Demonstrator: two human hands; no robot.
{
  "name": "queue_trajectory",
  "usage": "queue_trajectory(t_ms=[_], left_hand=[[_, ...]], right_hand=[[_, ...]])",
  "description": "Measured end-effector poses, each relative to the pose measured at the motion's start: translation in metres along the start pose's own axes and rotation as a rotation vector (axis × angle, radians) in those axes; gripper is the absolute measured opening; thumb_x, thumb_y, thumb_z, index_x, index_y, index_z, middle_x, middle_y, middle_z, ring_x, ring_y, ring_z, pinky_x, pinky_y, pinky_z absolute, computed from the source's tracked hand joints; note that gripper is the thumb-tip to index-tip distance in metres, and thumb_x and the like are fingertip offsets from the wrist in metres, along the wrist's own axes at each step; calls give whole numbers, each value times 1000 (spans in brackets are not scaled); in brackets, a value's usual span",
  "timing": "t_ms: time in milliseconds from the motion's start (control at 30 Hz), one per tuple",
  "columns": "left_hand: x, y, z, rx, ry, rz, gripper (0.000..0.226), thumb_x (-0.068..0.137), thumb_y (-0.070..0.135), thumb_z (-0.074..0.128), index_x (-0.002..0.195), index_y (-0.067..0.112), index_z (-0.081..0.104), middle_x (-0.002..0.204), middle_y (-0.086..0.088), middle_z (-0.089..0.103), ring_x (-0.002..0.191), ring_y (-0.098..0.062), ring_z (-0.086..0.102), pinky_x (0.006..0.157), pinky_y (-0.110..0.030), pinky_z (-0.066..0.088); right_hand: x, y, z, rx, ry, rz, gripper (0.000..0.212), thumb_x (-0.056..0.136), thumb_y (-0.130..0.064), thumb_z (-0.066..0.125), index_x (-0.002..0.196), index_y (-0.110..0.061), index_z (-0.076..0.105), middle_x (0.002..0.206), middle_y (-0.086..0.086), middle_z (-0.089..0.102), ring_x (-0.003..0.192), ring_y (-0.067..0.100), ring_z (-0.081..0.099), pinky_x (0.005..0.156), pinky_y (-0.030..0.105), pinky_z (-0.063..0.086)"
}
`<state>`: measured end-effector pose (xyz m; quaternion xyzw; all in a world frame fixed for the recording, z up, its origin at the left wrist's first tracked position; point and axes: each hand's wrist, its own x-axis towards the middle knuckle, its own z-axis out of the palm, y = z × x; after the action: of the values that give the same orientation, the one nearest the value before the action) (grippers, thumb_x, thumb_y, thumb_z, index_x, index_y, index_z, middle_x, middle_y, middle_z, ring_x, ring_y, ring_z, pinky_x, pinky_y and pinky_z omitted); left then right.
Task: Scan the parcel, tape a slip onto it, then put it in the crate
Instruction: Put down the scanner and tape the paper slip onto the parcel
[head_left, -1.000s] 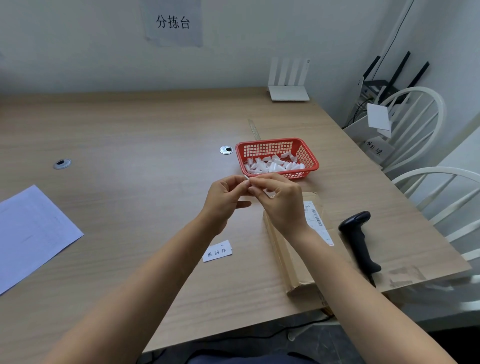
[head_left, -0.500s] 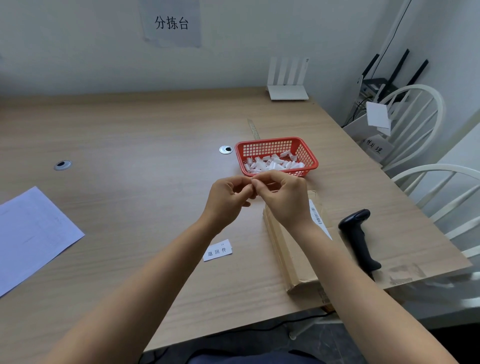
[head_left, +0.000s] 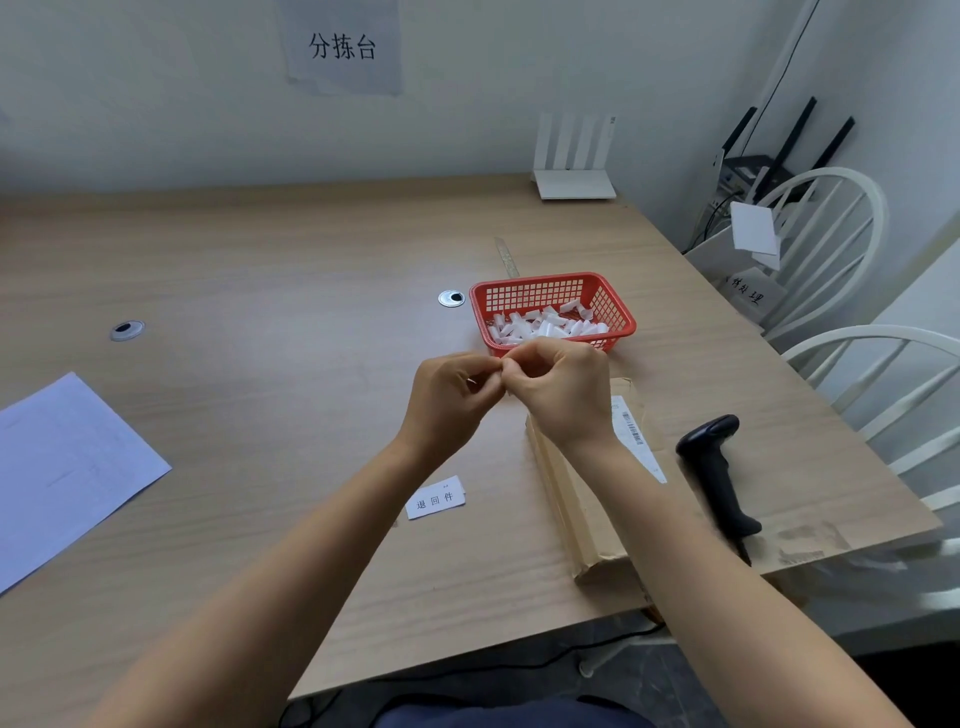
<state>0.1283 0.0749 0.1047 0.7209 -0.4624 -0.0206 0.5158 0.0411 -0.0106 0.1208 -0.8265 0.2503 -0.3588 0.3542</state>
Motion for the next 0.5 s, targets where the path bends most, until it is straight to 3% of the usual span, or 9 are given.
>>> queue_trajectory(t_ms=[200,300,500], left_hand=[[0,0,4,29,18,-1,12,81,10,62,80,3,72,68,-14,69,57,-17,56,53,-17,42],[1,1,7,-23,42,-33,11,80,9,63,79,4,72,67,-5,66,55,-6,53,53,-5,38],[3,3,11,-96,60,-64,12,80,8,61,81,8,73,69,1,65,58,-2,57,56,-4,41]], right_hand=[[-2,2,7,119,40,128,5,73,-10,66,71,-8,70,65,5,69,63,16,65,67,38,59],[-4,2,9,207,92,205,5,71,-9,67,67,-10,70,62,3,67,62,16,65,67,37,59],[-4,3,9,415,121,344,5,73,-7,67,72,-10,71,70,11,69,72,27,67,73,41,59]])
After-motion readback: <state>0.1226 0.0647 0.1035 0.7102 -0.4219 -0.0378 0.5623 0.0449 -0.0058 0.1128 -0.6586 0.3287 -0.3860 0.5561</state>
